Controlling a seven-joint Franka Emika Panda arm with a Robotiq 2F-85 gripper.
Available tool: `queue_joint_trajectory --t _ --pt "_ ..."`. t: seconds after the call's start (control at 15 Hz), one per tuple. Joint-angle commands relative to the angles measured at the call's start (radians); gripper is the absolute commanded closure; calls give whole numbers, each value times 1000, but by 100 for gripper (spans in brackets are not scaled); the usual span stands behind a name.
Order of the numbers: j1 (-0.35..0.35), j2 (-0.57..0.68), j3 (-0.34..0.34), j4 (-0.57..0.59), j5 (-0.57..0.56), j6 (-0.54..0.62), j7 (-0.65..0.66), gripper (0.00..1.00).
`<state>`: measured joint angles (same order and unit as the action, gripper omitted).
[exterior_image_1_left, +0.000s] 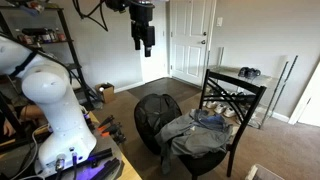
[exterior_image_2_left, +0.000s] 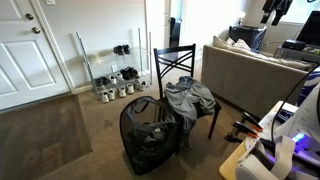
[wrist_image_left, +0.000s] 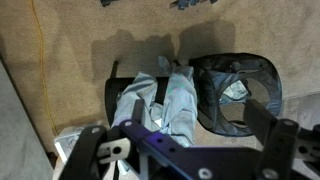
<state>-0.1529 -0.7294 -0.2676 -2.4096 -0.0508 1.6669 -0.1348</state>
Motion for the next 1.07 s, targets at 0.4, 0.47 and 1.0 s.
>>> queue_joint_trajectory --t 0.4,0.47,1.0 --pt "-12 3 8 3 6 -2 -7 0" --pt "-12 3 8 3 6 -2 -7 0" --pt "16 219 -4 57 80 166 14 0"
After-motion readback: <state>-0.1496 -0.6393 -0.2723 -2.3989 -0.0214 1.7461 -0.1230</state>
